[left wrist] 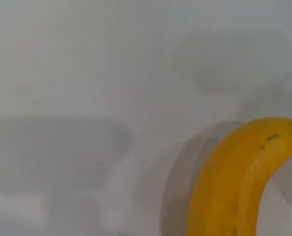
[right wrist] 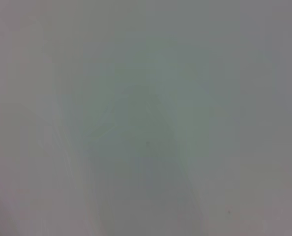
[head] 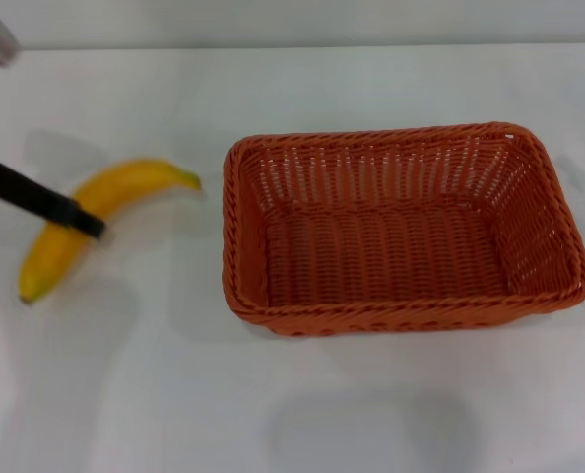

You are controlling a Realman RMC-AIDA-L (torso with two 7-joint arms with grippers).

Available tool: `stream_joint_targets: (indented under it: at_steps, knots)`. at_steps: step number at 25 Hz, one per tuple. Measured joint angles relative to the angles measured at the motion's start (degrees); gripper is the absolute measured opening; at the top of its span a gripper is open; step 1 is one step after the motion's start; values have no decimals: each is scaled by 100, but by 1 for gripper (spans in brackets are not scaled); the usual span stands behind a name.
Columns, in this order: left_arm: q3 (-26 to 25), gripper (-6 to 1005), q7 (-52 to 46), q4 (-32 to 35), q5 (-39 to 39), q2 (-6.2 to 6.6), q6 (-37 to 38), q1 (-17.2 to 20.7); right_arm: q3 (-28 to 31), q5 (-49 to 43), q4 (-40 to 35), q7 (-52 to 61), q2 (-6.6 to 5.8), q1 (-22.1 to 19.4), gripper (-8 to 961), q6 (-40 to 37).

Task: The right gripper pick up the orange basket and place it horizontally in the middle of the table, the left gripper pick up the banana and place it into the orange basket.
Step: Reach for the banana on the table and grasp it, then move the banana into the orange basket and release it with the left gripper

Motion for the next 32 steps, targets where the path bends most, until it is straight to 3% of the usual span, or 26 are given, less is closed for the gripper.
stream_joint_targets:
  at_steps: [4, 6, 10, 12, 15, 17, 19, 23, 28, 32]
  knots:
    - [3, 517, 166, -702, -464, 168, 524, -136, 0, 42, -21, 19, -10, -20, 729, -33]
    - [10, 489, 273, -1424, -830, 236, 996, -275, 0, 68, -51, 24, -11, -32, 729, -52]
    - [20, 496, 537, -2356, -1306, 281, 1818, -638, 0, 182, -74, 27, -38, -52, 729, -92]
    - [22, 499, 596, -2381, -1337, 281, 1975, -723, 1, 193, -76, 27, -58, -39, 729, -106]
    - [26, 504, 706, -2098, -1116, 249, 2326, -1118, 0, 260, -77, 15, -65, -2, 729, -110]
    - [25, 508, 684, -1851, -941, 144, 2375, -1390, 0, 391, -79, 1, -73, 1, 729, -111]
    - [25, 511, 619, -1559, -801, -64, 2380, -1725, 0, 508, -86, -8, -96, 2, 729, -126]
    - [20, 518, 470, -1020, -726, -273, 2345, -2096, -3, 684, -96, -10, -157, 22, 729, -180]
    - [13, 527, 138, -106, -837, -284, 2083, -2314, -1, 828, -97, -3, -206, 30, 729, -316]
    - [11, 534, -69, 521, -501, -288, 1564, -2358, 0, 945, -95, -6, -208, -10, 729, -343]
